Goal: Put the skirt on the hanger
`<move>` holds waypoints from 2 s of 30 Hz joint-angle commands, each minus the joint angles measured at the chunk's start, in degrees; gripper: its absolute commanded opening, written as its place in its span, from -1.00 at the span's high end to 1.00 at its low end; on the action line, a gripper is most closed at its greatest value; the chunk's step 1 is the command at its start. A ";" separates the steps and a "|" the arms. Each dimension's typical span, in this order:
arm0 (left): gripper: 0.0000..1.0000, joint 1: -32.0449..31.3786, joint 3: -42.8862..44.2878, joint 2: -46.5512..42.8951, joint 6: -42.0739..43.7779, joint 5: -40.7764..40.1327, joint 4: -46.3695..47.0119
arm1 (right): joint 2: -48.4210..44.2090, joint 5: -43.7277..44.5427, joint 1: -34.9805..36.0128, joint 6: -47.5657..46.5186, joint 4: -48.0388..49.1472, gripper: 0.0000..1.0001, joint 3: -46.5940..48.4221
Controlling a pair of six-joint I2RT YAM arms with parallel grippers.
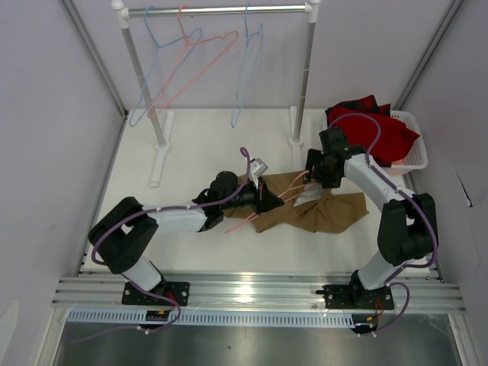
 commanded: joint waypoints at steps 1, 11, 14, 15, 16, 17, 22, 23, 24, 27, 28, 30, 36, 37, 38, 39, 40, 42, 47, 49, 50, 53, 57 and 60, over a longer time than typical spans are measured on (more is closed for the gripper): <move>1.00 0.96 0.76 0.23 -0.91 -1.65 -0.44 | -3.27 -0.10 -0.69 0.50 1.87 -0.45 -0.29; 1.00 2.01 5.32 1.81 -3.03 0.90 -7.46 | -6.87 -0.54 -1.84 1.46 3.36 -0.57 -0.91; 1.00 2.10 6.20 1.99 -2.85 0.81 -9.67 | -9.50 -0.98 -2.45 2.26 5.54 -0.61 -2.40; 1.00 2.19 6.56 1.99 -2.76 0.64 -10.98 | -10.38 -0.89 -2.63 2.95 6.17 -0.62 -3.01; 1.00 2.28 6.65 2.07 -2.59 0.55 -11.60 | -11.35 -0.80 -2.89 3.40 6.78 -0.63 -4.15; 1.00 2.28 6.82 2.07 -2.59 0.28 -12.04 | -12.32 -0.89 -3.24 3.75 8.44 -0.64 -4.86; 1.00 2.72 7.79 2.51 -2.32 -0.94 -15.64 | -21.45 -0.63 -4.29 6.03 14.51 -0.66 -9.86; 1.00 2.72 7.96 2.51 -2.32 -1.12 -15.82 | -23.03 -0.45 -4.47 6.30 17.05 -0.68 -12.13; 1.00 2.72 7.97 2.43 -2.32 -1.21 -16.00 | -24.79 -0.62 -4.65 6.48 18.29 -0.68 -13.11; 1.00 2.72 8.76 2.78 -1.97 -2.00 -17.84 | -31.91 -3.24 -4.65 6.39 25.31 -0.67 -18.28; 1.00 2.72 9.37 2.78 -1.97 -2.35 -18.28 | -35.49 -4.83 -4.65 6.13 27.42 -0.65 -19.70; 1.00 2.72 9.98 3.04 -1.71 -3.14 -20.30 | -37.89 -7.56 -3.26 4.73 32.18 -0.62 -22.25; 1.00 2.72 11.74 2.60 -0.65 -5.78 -24.16 | -35.72 -0.55 6.24 -2.83 31.57 -0.47 -20.16; 1.00 2.63 11.92 2.43 -0.30 -6.57 -24.61 | -35.01 0.94 8.42 -3.27 32.18 -0.41 -19.63; 1.00 2.63 12.01 2.25 -0.04 -7.10 -25.05 | -33.70 2.43 9.23 -3.71 32.45 -0.41 -19.45; 1.00 2.63 12.36 1.99 0.14 -7.71 -26.10 | -33.08 3.15 9.85 -3.98 32.71 -0.40 -19.28; 1.00 2.54 12.45 1.64 0.75 -8.59 -26.46 | -32.37 3.15 10.72 -4.59 33.67 -0.37 -19.28; 1.00 2.37 12.63 1.20 1.19 -9.29 -27.07 | -30.45 4.12 11.34 -5.03 34.21 -0.33 -19.10; 1.00 1.58 13.77 1.11 2.77 -11.49 -29.80 | -27.71 3.42 11.61 -5.48 36.58 -0.32 -18.05; 1.00 1.22 14.03 1.11 3.04 -12.11 -30.32 | -26.57 3.59 11.61 -4.60 36.67 -0.38 -17.09; 1.00 1.05 13.94 1.11 3.30 -12.46 -30.41 | -26.22 3.51 11.61 -4.34 36.85 -0.40 -16.64; 1.00 0.26 14.29 1.02 4.18 -13.95 -31.20 | -24.72 2.89 11.70 -3.20 37.20 -0.50 -14.54; 1.00 -0.88 14.47 0.84 5.59 -15.80 -31.29 | -20.51 4.56 11.70 -1.08 33.51 -0.58 -8.48; 1.00 -1.24 14.03 0.49 6.03 -16.15 -30.15 | -17.43 5.43 11.70 0.50 30.27 -0.59 -5.15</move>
